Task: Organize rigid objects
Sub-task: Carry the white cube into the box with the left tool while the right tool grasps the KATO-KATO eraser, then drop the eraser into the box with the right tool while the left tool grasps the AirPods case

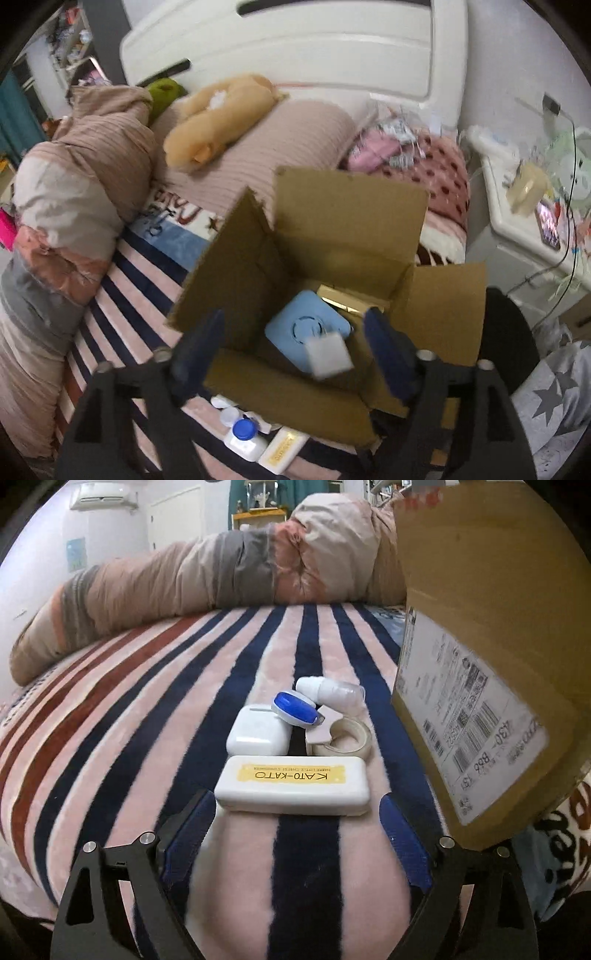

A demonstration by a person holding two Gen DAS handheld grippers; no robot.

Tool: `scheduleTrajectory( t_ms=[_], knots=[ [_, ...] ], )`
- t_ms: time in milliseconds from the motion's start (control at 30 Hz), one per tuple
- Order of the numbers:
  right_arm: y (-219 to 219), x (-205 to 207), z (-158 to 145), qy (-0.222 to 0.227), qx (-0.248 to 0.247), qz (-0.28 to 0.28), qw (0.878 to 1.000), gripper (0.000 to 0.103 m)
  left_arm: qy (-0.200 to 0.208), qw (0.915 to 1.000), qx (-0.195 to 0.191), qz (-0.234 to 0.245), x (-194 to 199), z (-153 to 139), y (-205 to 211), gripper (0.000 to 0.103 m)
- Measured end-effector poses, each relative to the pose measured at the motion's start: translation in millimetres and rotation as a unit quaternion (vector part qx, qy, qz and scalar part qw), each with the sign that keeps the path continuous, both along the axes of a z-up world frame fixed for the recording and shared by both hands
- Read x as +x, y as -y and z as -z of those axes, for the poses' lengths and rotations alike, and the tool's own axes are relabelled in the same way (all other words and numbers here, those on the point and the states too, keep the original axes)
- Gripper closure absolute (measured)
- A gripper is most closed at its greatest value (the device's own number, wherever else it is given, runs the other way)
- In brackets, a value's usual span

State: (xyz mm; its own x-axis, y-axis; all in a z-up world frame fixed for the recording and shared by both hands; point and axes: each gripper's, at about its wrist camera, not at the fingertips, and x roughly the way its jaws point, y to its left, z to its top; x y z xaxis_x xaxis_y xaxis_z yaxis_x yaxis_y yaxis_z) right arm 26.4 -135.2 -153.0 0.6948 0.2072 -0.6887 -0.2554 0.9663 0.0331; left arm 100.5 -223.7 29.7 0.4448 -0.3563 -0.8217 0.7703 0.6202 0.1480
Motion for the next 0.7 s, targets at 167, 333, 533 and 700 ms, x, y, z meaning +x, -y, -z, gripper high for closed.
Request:
scheduleTrajectory(
  t_ms=[167, 333, 533, 700],
  knots=[
    [-4, 9, 0, 0.008, 0.002, -0.006, 1.0, 0.018, 0.018, 0.996, -0.064, -0.059, 3, -26, -57, 0.02],
    [0, -4, -9, 0.019, 0.009, -0.041, 0.999, 0.018, 0.039, 0.986, -0.082, -0.14, 4, -23, -137, 0.019],
    [9, -44, -84, 0.068, 0.009, -0.169, 0.983, 0.018, 0.032, 0.9739, -0.067, -0.215, 4, 30, -211, 0.019],
    [58, -59, -164, 0.097, 0.045, -0.171, 0.98, 0.018, -0.037, 0.9714, -0.077, -0.222, 5, 97, -222, 0.019]
  ],
)
